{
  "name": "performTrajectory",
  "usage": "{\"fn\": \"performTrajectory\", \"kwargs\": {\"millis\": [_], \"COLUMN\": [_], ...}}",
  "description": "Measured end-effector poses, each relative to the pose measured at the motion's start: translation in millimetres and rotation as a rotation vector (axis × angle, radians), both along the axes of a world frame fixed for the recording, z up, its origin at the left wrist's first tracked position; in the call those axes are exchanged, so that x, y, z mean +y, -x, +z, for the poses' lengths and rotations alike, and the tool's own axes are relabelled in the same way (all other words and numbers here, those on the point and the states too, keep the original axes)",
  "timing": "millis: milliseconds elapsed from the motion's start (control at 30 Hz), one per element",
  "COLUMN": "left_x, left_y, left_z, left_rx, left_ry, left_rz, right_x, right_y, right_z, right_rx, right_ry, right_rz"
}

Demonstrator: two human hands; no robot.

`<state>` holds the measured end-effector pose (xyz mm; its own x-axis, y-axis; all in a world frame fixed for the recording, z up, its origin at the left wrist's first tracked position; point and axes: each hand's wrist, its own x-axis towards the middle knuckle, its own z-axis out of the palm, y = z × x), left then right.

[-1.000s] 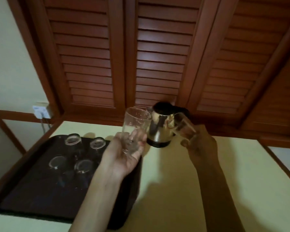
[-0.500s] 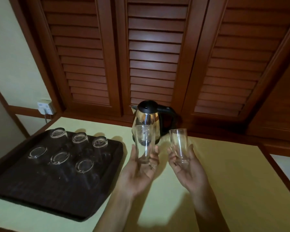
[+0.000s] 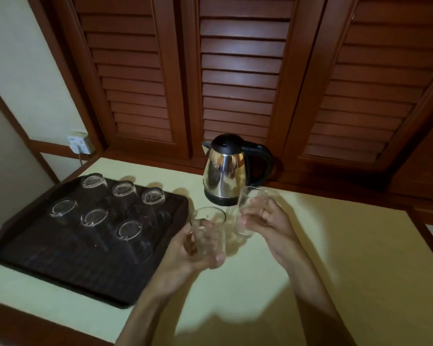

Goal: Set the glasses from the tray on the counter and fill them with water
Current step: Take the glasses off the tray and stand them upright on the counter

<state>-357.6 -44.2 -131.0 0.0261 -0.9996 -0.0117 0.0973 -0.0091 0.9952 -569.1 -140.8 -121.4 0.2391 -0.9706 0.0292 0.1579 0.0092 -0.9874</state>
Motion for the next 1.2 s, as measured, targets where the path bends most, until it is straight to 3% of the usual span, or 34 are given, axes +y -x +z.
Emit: {"fn": "performTrajectory", "kwargs": {"millis": [133, 300, 867, 1200], "left_x": [13.6, 21.6, 27.8, 28.9], "left_y": [19.8, 35.7, 34.8, 31.4], "left_z": [-25.0, -36.5, -37.2, -37.0], "left_rx": [-0.102, 0.04, -0.302, -0.368], "left_ry": [0.04, -0.012, 0.001, 0.006], "left_rz": [-0.009, -0.038, 0.002, -0.026], "right_x": [-9.7, -16.1, -16.9, -16.2], "right_y": [-20.0, -26.5, -32.6, -29.6], "right_z": [-21.0, -43.3, -72.3, -69.8], "right_rx": [0.219, 0.322, 0.277, 0.371], "right_ry": [0.116, 0.173, 0.059, 0.085], "right_rz": [-0.028, -0.063, -0.062, -0.068]}}
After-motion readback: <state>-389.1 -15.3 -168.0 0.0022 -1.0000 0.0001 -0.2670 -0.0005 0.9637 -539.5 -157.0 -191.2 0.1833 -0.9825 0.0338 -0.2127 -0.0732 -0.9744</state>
